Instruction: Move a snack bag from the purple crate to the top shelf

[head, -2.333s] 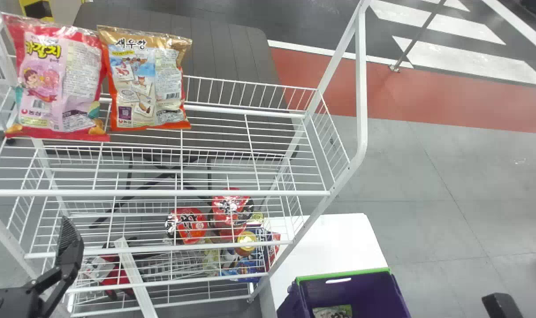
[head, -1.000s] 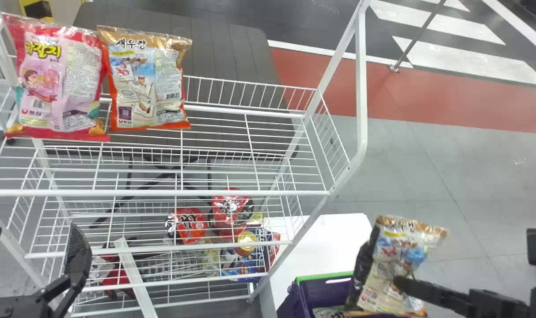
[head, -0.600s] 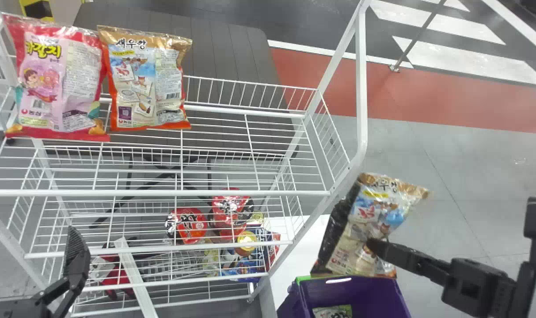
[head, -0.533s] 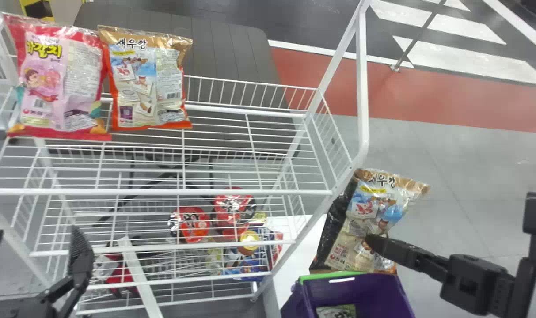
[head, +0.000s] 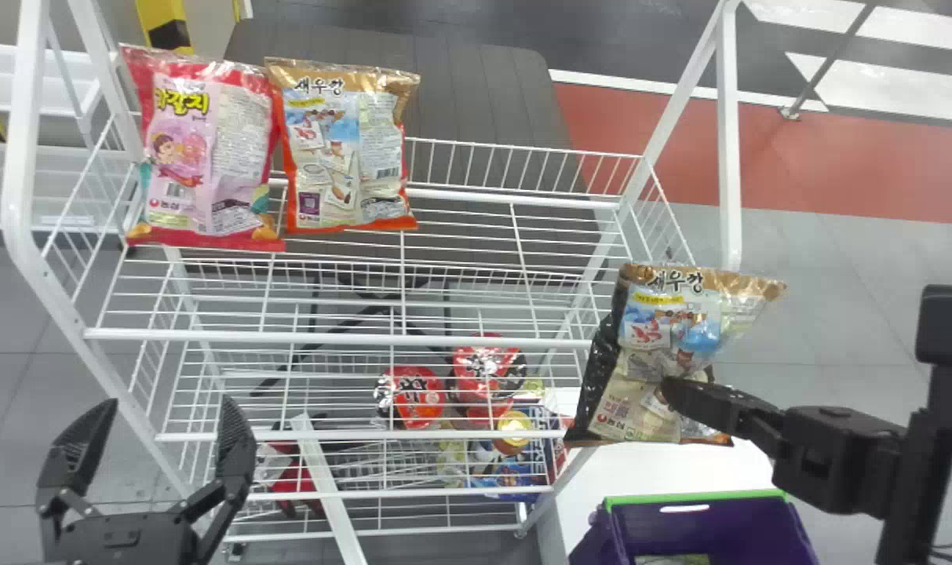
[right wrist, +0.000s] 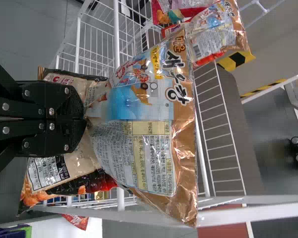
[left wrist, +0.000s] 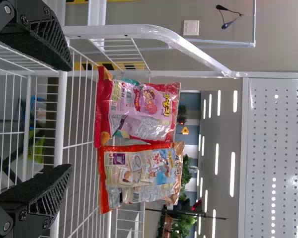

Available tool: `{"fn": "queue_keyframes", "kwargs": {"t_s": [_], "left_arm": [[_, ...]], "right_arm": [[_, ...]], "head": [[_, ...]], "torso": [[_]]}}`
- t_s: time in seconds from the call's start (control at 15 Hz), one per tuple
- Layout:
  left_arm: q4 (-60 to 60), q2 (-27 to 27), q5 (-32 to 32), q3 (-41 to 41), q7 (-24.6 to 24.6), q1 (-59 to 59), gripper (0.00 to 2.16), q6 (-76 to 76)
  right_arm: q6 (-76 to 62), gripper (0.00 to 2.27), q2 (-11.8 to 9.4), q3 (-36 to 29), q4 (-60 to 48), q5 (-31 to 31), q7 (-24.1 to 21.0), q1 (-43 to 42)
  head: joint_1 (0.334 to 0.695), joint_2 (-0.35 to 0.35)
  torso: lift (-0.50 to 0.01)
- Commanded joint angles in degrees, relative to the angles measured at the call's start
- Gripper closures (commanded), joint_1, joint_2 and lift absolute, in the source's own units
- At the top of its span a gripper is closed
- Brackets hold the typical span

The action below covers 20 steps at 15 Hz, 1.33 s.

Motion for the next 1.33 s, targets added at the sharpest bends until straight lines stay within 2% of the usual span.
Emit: {"fn": "queue_keyframes", "kwargs": {"t_s": [0.0, 0.13, 0.33, 0.73, 1.27], "left_arm": [[0.32, 0.00, -0.09, 0.00, -0.25, -0.08, 0.13, 0.01], [0.50, 0.00, -0.09, 0.00, -0.34, -0.25, 0.13, 0.01], [0.67, 0.09, -0.35, 0.00, -0.87, -0.96, 0.13, 0.36], [2.26, 0.62, -0.53, -1.41, -1.04, -2.10, 0.13, 0.88], [3.31, 0.79, -0.88, -1.41, -1.04, -2.01, 0.13, 0.88]], "right_arm": [[0.12, 1.82, 0.05, 2.40, 0.09, -1.09, -2.82, -1.35], [-2.99, 1.82, 0.05, 2.31, 0.70, -6.63, -7.83, -1.44], [-10.55, 1.82, 0.05, 3.19, 3.08, -11.02, -14.42, -2.23], [-12.31, 1.82, 0.05, 8.55, 11.87, -11.64, -19.52, -12.34], [-28.13, 1.82, 0.05, 17.60, 26.02, -14.10, -29.80, -19.72]], "head": [[0.695, -0.161], [0.695, -0.150], [0.695, -0.139], [0.695, -0.116], [0.695, -0.040]], "torso": [[0.000], [0.000], [0.000], [0.000], [0.000]]}}
